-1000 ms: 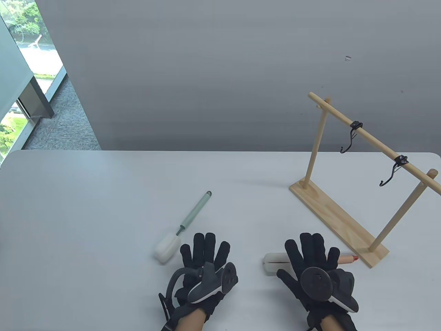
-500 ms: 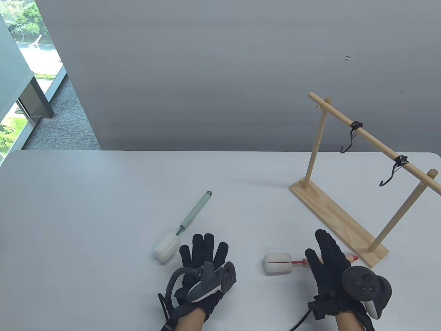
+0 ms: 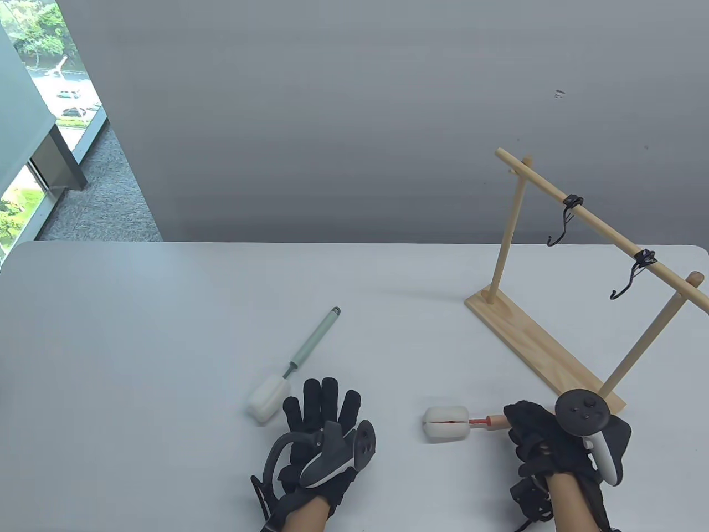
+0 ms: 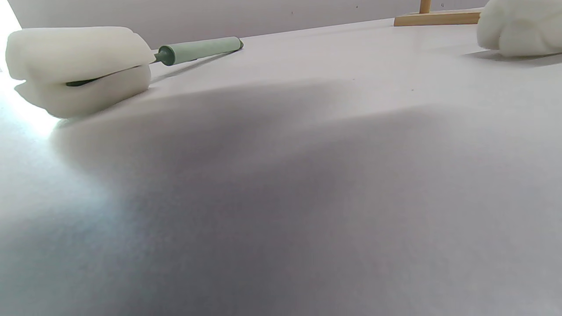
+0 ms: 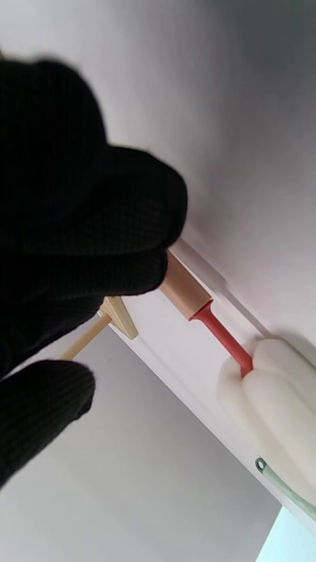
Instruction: Hook cup brush handle onto s-hook
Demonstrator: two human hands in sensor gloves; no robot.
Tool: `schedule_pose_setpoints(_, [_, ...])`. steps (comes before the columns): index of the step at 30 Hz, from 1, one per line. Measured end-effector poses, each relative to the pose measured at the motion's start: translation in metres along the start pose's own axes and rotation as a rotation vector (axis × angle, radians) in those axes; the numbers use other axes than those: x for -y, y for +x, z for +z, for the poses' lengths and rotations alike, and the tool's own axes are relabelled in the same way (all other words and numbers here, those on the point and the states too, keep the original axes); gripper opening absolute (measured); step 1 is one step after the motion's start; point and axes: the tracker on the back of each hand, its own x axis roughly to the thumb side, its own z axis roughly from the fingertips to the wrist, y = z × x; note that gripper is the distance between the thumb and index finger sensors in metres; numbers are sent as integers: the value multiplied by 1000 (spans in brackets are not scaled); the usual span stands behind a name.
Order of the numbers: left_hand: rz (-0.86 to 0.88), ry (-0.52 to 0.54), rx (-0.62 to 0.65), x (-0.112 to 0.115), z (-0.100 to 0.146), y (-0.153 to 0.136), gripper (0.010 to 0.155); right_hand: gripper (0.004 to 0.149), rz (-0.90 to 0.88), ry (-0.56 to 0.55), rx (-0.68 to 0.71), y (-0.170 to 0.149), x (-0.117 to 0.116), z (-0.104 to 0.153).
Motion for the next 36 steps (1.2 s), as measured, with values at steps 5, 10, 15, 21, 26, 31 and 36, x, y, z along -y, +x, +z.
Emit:
schedule_pose_setpoints(5, [-4, -2, -16, -1, 1, -1, 83, 56, 18, 40, -71, 2, -4, -13])
schedule_pose_setpoints(10, [-7, -12, -29, 0, 1, -3, 83, 54, 85, 70, -100, 8, -14, -24])
schedule_pose_setpoints(15, [-15, -20, -37, -1, 2, -4, 82, 55, 207, 15, -129, 19, -16, -29])
schedule_pose_setpoints(21, [-23, -36, -41, 0, 1, -4, 82, 57, 395, 40, -159, 34, -32, -33])
schedule_pose_setpoints(26, [-24, -41, -36, 0, 1, -3, 82, 56, 330, 85, -185, 31, -39, -40])
schedule_pose_setpoints(31, [-26, -50, -34, 0, 1, -3, 81, 56, 264, 116, -261, 24, -38, -42])
schedule_pose_setpoints(36, [-27, -47, -30, 0, 0, -3, 80, 53, 298, 77, -287, 26, -41, -42])
